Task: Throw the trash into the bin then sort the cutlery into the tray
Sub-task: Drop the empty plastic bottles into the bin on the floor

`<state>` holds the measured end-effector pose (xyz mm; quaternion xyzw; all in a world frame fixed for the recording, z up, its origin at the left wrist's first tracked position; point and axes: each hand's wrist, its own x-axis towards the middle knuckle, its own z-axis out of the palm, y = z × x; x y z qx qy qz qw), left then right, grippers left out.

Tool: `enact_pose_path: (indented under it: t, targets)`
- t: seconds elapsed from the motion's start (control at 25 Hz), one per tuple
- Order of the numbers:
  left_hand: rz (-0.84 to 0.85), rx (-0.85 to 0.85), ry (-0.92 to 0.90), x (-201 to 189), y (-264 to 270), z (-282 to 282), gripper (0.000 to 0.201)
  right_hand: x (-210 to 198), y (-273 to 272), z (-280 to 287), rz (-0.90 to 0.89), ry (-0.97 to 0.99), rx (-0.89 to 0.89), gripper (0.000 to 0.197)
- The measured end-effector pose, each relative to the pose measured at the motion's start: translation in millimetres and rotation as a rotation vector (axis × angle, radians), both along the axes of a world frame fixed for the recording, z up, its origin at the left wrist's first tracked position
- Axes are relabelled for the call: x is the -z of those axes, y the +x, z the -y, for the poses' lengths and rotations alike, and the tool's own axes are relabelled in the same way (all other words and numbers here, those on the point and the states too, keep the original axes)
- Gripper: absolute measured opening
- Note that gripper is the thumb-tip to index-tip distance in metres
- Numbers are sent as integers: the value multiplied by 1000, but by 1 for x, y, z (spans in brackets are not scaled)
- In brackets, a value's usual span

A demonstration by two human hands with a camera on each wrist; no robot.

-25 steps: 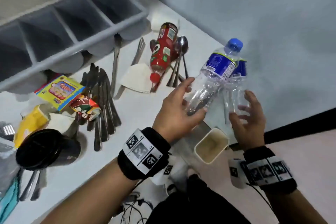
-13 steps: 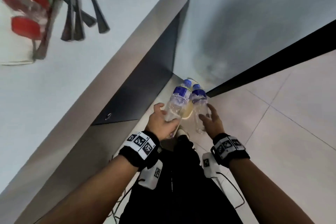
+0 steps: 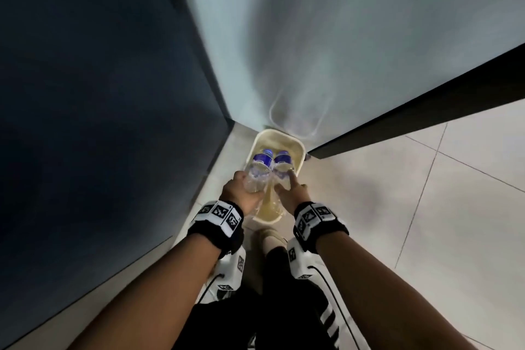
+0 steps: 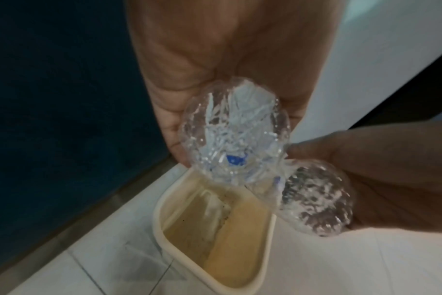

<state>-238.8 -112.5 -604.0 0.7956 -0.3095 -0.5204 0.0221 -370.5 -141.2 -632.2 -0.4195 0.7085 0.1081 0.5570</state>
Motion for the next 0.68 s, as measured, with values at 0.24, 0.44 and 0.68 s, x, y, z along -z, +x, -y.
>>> enact_pose_path:
  t: [0.24, 0.44, 0.68]
  targets:
    - [24, 303, 9, 52, -17, 21, 74, 48, -13, 6, -12, -67, -61, 52]
    - [12, 129, -66, 1, -11, 23, 43, 4, -21, 12, -41, -142, -60, 38]
    - [-95, -90, -169, -148, -4, 16, 32, -161, 2, 23, 29, -274, -299, 34]
